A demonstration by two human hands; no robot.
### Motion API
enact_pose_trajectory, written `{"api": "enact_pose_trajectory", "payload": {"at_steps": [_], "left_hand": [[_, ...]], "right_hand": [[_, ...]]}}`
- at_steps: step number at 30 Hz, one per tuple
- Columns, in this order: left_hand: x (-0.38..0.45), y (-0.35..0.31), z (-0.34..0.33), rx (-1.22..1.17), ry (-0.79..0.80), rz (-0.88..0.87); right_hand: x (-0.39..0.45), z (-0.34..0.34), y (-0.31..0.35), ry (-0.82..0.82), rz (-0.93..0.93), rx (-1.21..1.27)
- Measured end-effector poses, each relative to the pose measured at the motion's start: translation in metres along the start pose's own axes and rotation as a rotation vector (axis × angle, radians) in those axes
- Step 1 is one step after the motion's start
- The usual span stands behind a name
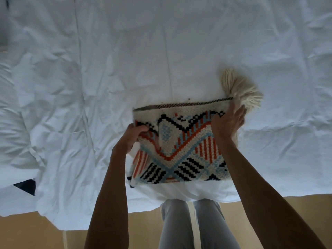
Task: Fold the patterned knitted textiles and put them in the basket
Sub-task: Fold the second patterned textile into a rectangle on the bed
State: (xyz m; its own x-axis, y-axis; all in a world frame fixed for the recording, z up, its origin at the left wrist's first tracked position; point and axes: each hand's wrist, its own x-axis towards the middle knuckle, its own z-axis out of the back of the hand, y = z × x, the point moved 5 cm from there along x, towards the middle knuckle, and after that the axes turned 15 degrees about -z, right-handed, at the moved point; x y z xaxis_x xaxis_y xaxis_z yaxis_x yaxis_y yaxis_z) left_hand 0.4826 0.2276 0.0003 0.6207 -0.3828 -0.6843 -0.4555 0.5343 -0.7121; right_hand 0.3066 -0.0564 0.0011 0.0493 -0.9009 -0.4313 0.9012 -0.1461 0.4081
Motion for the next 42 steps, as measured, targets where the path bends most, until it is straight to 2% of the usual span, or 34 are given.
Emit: {"api": "enact_pose_trajectory", "payload": {"at_steps": [2, 3, 5, 7, 10, 12, 14, 17, 21, 25, 30, 31, 34, 37, 39, 42], "left_hand": [[-0.010, -0.035, -0.012, -0.050, 0.043, -0.074], [-0.015, -0.052, -0.018, -0.075, 0.038, -0.111], [-0.030, -0.089, -0.033, -0.104, 0.035, -0.181], [-0.049, -0.124, -0.049, -0.125, 0.027, -0.246], [-0.083, -0.171, -0.062, -0.302, 0.026, -0.249], [-0.105, -0.199, -0.065, -0.399, 0.096, -0.268], [-0.125, -0.225, -0.062, -0.337, 0.156, -0.359], [-0.157, -0.262, -0.062, -0.139, 0.108, -0.558], [-0.208, -0.314, -0.045, 0.488, -0.304, -0.988], [-0.261, -0.357, -0.050, 0.931, -0.378, -1.294], [-0.302, -0.383, -0.046, 0.916, -0.324, -1.504], [-0.308, -0.388, -0.044, 0.890, -0.310, -1.479], [-0.328, -0.399, -0.032, 0.724, -0.257, -1.236], [-0.347, -0.407, -0.017, 0.616, -0.328, -1.158], [-0.360, -0.411, -0.009, 0.576, -0.382, -1.192], [-0.364, -0.404, 0.011, 0.420, -0.519, -1.165]], "right_hand": [[-0.024, 0.007, 0.023, 0.039, 0.171, 0.143], [-0.038, 0.010, 0.038, 0.145, 0.237, 0.192], [-0.070, 0.015, 0.069, 0.469, 0.299, 0.245], [-0.103, 0.030, 0.097, 0.669, 0.357, 0.269], [-0.133, 0.070, 0.128, 0.700, 0.416, 0.222], [-0.140, 0.101, 0.139, 0.736, 0.401, 0.252], [-0.146, 0.132, 0.150, 0.650, 0.446, 0.225], [-0.165, 0.180, 0.174, 0.479, 0.561, 0.228], [-0.185, 0.237, 0.201, 0.436, 0.630, 0.239], [-0.212, 0.287, 0.220, 0.429, 0.698, 0.197], [-0.241, 0.339, 0.231, 0.353, 0.804, 0.286], [-0.246, 0.345, 0.230, 0.338, 0.824, 0.312], [-0.254, 0.354, 0.223, 0.364, 0.766, 0.351], [-0.252, 0.354, 0.215, 0.339, 0.752, 0.202], [-0.249, 0.353, 0.209, 0.240, 0.720, 0.053], [-0.246, 0.362, 0.197, -0.036, 0.616, -0.075]]}}
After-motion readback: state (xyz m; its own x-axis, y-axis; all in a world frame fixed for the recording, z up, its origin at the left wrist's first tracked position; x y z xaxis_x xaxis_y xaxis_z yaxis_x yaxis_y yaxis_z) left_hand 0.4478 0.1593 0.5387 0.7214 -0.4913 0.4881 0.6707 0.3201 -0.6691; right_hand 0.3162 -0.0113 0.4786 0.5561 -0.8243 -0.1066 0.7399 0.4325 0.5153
